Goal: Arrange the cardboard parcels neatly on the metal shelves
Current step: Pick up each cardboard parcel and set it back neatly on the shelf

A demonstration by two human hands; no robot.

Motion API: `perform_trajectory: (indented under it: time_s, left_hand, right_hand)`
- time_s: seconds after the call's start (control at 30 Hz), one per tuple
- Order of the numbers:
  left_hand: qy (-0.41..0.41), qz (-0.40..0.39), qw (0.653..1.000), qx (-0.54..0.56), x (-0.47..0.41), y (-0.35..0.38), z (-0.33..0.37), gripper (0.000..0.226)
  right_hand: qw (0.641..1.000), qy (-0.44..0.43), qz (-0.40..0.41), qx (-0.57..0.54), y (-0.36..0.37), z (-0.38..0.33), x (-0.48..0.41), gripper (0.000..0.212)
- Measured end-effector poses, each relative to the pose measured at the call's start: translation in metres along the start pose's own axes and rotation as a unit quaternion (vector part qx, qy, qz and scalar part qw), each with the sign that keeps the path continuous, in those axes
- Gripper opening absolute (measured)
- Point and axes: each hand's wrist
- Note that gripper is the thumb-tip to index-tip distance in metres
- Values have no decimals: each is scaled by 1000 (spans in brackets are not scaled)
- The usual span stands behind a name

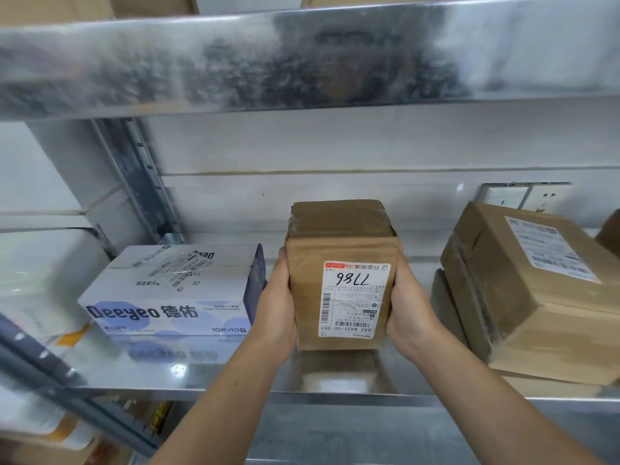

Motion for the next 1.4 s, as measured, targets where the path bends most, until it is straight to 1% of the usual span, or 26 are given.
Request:
perform_trajectory:
  time_s: [0.1, 0.27, 0.33, 0.5, 0.63, 0.7, 0.8, 0.83, 0.9, 0.97, 1.07, 1.13, 1.2, 1.27, 1.4]
  left_hand:
    - [18, 20, 999, -23, -3, -4, -7, 93]
    - [38, 28, 998, -44, -9, -11, -15, 90]
    - [32, 20, 998, -41, -10, -12, -15, 89]
    - [20, -8, 999, -44, -10, -13, -12, 93]
    - [4, -5, 998, -59, -15, -13, -8, 97]
    - [-15, -19, 997, -71, -17, -13, -3, 94]
    - [-31, -43, 995, -84, -11, -9, 5, 81]
    - [-28, -44, 996, -78, -9, -8, 5, 82]
    - [-13, -21, 998, -53, -9, -8, 2, 93]
    - [1, -9, 998, -55, -11, -10, 1, 98]
    - [-21, -28, 995, -90, -12, -14, 4, 101]
    - [-28, -57, 993, -102, -6, -16, 13, 107]
    - [-27, -84, 989, -119, 0, -17, 20, 113]
    - [-17, -96, 988, -119, 5, -16, 26, 117]
    - [1, -104, 986, -127, 12, -15, 35, 92]
  right_hand:
    - [1000, -5, 9, 10, 1, 3, 2, 59]
    - [1000, -5, 18, 14, 3, 9, 6, 61]
    - [1000, -5, 19, 13, 4, 9, 7, 62]
    - [1000, -5, 19, 7, 4, 10, 4, 59]
    - [1000, -12, 1, 5, 0, 8, 5, 54]
    - [1000, -16, -11, 14, -3, 5, 6, 51]
    - [999, -23, -21, 29, -4, 3, 6, 50]
    - [999, -24, -25, 28, -4, 3, 7, 50]
    - [999, -28, -32, 32, -4, 2, 7, 50]
    - [998, -29, -37, 48, -6, 2, 7, 50]
    - [993, -21, -54, 100, -13, 3, 3, 52]
    - [987, -12, -78, 137, -20, 5, -1, 55]
    - [984, 1, -96, 149, -23, 2, -3, 55]
    - [982, -8, -112, 152, -23, -3, -2, 52]
    - [982, -41, -131, 128, -27, -8, -3, 43]
Point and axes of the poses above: each hand's wrist, its own x-axis away from the middle knuckle, its own y-axis out of the palm, z = x × y, and after that the axes turned 2 degrees about -z, right-handed
